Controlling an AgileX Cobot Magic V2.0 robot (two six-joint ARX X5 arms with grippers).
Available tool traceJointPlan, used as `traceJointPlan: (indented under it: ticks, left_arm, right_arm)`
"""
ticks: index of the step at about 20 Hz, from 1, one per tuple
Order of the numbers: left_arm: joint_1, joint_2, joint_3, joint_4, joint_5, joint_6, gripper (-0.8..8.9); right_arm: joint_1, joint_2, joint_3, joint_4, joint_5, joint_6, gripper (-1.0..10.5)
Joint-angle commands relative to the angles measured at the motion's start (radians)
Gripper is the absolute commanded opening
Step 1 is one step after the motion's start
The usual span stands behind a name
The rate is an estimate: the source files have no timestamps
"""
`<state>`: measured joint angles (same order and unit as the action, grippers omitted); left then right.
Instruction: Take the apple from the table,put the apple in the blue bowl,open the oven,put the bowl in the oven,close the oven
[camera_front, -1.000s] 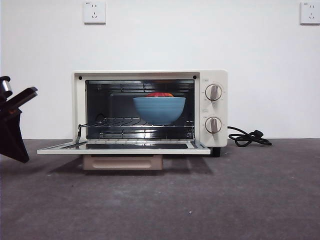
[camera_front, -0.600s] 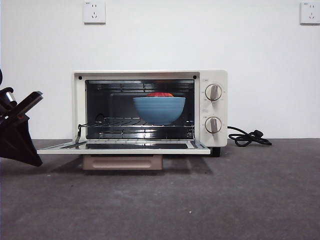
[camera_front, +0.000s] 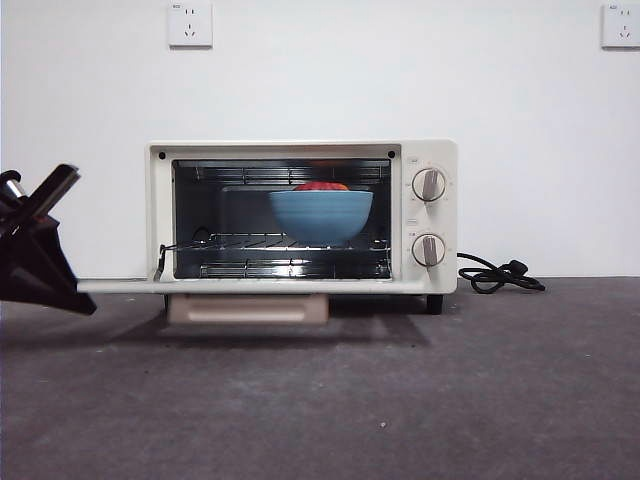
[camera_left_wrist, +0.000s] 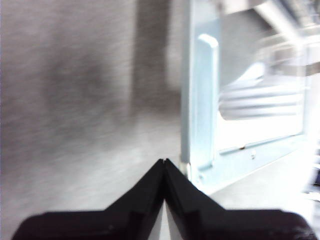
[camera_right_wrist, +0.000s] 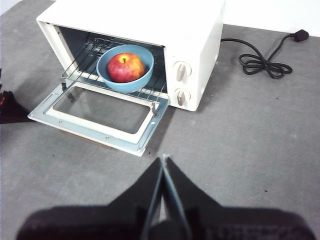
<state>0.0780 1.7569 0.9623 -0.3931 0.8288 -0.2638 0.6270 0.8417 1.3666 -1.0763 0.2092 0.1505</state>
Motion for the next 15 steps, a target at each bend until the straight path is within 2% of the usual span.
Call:
traceJointPlan:
  ticks: [1, 5, 8, 15]
  left_arm:
    - [-0.011, 0.006, -0.005, 0.069, 0.140, -0.069, -0.08]
    - [-0.013, -0.003, 0.010, 0.159, 0.170, -0.167, -0.08]
    - [-0.013, -0.013, 0.045, 0.218, 0.174, -0.235, -0.08]
    - [-0.014, -0.014, 0.240, 0.230, 0.136, -0.284, -0.08]
  right_arm:
    - [0.000, -0.002, -0.008, 0.007, -0.019, 0.032, -0.1]
    - [0.000, -0.002, -0.008, 0.007, -0.064, 0.034, -0.1]
    - [0.000, -0.002, -0.008, 0.004, -0.065, 0.035, -0.1]
    - [0.000, -0.002, -0.008, -0.002, -0.064, 0.041, -0.1]
